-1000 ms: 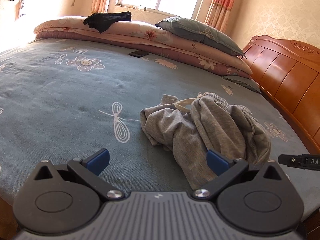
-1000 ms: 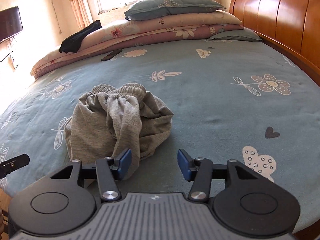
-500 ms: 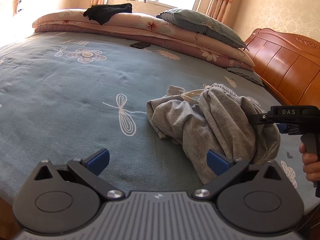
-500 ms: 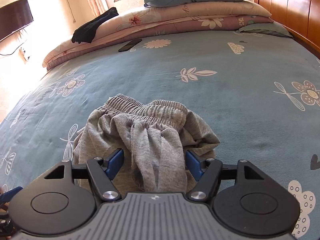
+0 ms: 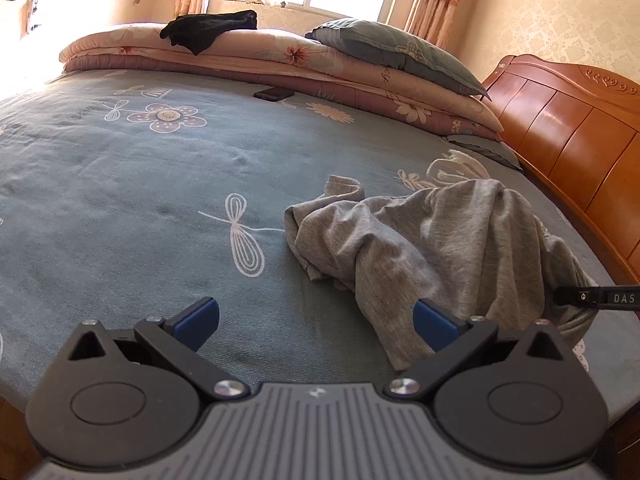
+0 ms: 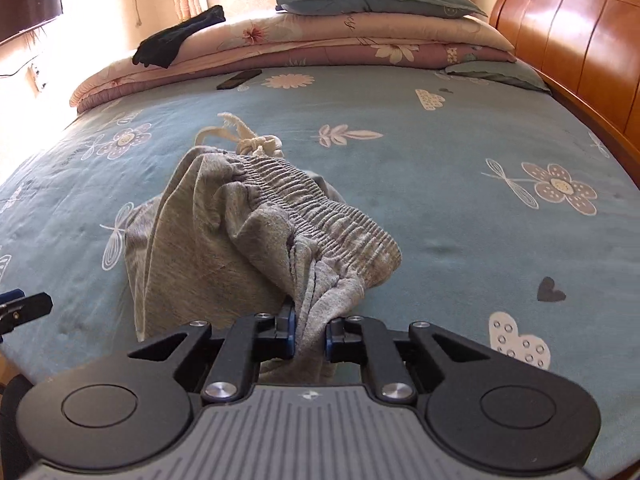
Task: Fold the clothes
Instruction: 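Grasp the grey sweatpants waistband with the right tool and lift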
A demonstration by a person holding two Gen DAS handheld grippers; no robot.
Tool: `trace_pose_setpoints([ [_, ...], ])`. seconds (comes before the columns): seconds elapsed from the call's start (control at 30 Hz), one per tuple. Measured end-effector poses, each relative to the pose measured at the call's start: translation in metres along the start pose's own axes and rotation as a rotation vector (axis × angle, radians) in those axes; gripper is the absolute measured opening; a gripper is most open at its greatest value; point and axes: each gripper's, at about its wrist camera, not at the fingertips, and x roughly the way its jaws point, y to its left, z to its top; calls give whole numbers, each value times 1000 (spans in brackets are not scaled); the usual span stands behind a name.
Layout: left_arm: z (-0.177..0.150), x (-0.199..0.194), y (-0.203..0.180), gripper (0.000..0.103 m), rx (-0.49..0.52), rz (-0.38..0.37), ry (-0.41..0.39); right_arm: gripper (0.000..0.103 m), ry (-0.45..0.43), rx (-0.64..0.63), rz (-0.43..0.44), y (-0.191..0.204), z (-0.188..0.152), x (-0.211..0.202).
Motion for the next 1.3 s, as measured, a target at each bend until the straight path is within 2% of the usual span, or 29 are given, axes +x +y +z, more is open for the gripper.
trace_pose_setpoints([
  [0.13, 0, -2, -8, 103, 19, -17, 1, 18, 131, 92, -49, -26, -32, 6],
  [0.2, -1, -3, -13, 103, 34, -25, 3, 25, 180, 134, -55, -33, -43, 9],
  [0.27, -2, -4, -16, 103, 49, -29, 1, 30, 150, 148, -50, -35, -44, 3],
  [0.33, -2, -6, -16, 103, 58, -29, -3, 47, 101, 147, -45, -34, -37, -7],
  [0.43, -1, -5, -15, 103, 54, -22, -5, 59, -7, 114, -14, -30, -18, -24],
  [0.5, -1, -2, -13, 103, 47, -23, 0, 62, -55, 102, 7, -28, -5, -26],
  [0.6, -2, 2, -13, 103, 49, -19, 12, 62, -107, 100, 33, -25, 14, -16],
  [0.7, -2, 6, -12, 103, 52, -13, 19, 60, -140, 117, 124, -23, 30, 0],
  [0.73, -1, 7, -11, 103, 51, -8, 19, 59, -145, 117, 181, -19, 33, 4],
  [0.77, 0, 8, -10, 103, 48, -2, 17, 59, -150, 98, 232, -14, 35, 8],
  [0.83, 2, 9, -8, 103, 41, 10, 14, 60, -143, 31, 269, 4, 36, 18],
  [0.9, 5, 12, -6, 103, 31, 21, 17, 59, -84, 1, 259, 18, 33, 35],
  [1.03, 8, 17, -7, 103, 36, 32, 26, 59, 132, -10, 384, 44, 0, 74],
  [1.07, 8, 19, -8, 103, 44, 36, 31, 59, 135, -41, 373, 51, -10, 75],
  [1.17, 8, 21, -11, 103, 58, 45, 39, 59, 102, -111, 354, 60, -24, 64],
  [1.3, 7, 24, -15, 103, 77, 46, 47, 59, 10, 27, 470, 23, -10, 28],
])
